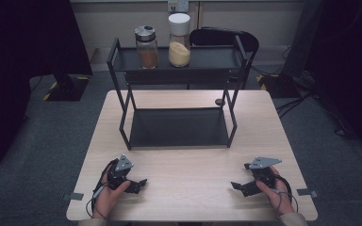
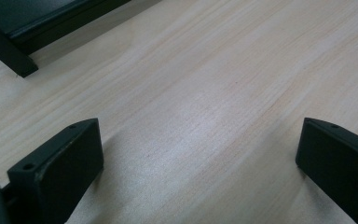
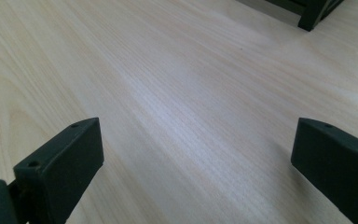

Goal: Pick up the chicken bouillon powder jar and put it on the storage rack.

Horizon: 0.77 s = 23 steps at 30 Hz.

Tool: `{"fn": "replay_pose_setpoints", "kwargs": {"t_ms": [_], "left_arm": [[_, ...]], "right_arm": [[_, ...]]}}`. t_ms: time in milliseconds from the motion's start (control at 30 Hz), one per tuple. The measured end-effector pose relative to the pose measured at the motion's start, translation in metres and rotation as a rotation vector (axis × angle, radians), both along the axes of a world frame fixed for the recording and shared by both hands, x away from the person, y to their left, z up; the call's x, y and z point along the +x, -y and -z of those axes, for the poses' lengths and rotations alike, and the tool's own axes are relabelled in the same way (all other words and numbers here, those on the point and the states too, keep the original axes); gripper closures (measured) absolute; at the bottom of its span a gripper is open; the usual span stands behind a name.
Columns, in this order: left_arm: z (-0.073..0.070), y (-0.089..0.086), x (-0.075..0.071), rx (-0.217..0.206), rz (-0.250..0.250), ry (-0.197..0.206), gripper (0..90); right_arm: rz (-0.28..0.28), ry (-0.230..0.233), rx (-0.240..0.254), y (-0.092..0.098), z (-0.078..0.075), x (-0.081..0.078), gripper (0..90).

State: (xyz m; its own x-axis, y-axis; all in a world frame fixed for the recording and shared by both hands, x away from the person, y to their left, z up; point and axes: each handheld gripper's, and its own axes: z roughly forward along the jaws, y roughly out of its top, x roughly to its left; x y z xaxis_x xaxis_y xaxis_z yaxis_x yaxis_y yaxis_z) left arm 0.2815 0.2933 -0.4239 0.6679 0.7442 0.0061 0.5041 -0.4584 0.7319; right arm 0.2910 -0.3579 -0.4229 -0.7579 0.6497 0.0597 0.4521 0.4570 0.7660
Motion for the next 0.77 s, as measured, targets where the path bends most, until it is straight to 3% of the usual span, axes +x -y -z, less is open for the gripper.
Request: {"fn": "replay_pose_setpoints", "kwargs": {"t_ms": [267,367,433,500,667,733,767], "left_arm": [[0.0,0.0,0.0,0.0,0.0,0.0,0.0],[0.0,0.0,0.0,0.0,0.0,-0.001,0.0],[0.0,0.0,0.0,0.0,0.0,-0.001,0.0],[0.0,0.0,0.0,0.001,0.001,-0.001,0.0],[-0.003,-0.001,0.003,0.003,0.007,-0.015,0.0],[-0.009,-0.006,0.005,-0.04,0.005,-0.035,2.0],[-0.012,-0.012,0.005,-0.095,-0.001,-0.027,4.6]], "right_arm": [[-0.029,0.013,-0.074,-0.001,-0.002,-0.001,1.1],[-0.05,0.013,-0.056,0.005,-0.001,0.0,1.4],[-0.058,0.031,-0.108,0.001,-0.003,-0.003,0.0],[-0.076,0.029,-0.106,0.005,-0.003,-0.002,0.0],[-0.045,0.001,-0.121,0.0,-0.01,-0.002,3.0],[-0.045,-0.005,-0.113,-0.003,-0.023,-0.002,2.9],[-0.05,0.009,-0.102,-0.005,-0.032,-0.003,2.4]]}}
